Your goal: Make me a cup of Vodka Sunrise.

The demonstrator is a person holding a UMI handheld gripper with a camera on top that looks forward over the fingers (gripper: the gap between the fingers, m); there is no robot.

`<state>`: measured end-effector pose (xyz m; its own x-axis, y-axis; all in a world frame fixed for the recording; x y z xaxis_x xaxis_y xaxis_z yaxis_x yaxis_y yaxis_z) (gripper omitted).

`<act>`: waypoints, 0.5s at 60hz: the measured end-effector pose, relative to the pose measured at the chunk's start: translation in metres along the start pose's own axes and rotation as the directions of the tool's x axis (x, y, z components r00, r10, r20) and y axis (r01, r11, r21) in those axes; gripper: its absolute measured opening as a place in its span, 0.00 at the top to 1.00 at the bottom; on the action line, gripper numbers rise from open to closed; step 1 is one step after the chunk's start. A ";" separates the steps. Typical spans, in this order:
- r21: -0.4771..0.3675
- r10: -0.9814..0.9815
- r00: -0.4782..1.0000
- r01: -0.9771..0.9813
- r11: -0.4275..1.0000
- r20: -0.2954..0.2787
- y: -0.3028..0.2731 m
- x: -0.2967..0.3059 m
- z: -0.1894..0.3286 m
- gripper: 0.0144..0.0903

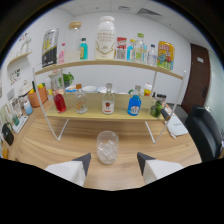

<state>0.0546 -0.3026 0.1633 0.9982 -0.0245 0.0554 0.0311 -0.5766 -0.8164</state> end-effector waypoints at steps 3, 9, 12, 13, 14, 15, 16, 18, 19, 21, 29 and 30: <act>0.005 0.004 1.000 -0.004 1.000 -0.006 -0.001 0.000 -0.001 0.05; 0.008 0.007 1.000 -0.007 1.000 -0.016 -0.001 0.000 -0.006 0.05; 0.006 0.011 1.000 -0.011 1.000 -0.021 0.002 0.000 -0.009 0.06; 0.005 0.013 1.000 -0.013 1.000 -0.023 0.003 -0.001 -0.011 0.06; 0.004 0.015 1.000 -0.015 1.000 -0.024 0.005 -0.001 -0.011 0.05; 0.003 0.016 1.000 -0.016 1.000 -0.026 0.006 -0.002 -0.012 0.05; 0.001 0.018 0.999 -0.017 1.000 -0.027 0.008 -0.003 -0.014 0.05; -0.002 0.020 0.999 -0.020 1.000 -0.031 0.012 -0.005 -0.018 0.05; -0.003 0.020 0.999 -0.020 1.000 -0.032 0.014 -0.007 -0.019 0.05; -0.008 0.021 0.999 -0.021 1.000 -0.035 0.019 -0.011 -0.021 0.05; -0.007 0.039 0.999 -0.039 0.999 -0.012 0.032 -0.041 -0.028 0.07; -0.004 0.042 0.999 -0.042 0.999 -0.006 0.033 -0.046 -0.028 0.06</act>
<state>0.0078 -0.3431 0.1502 0.9982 -0.0539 0.0243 -0.0114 -0.5786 -0.8155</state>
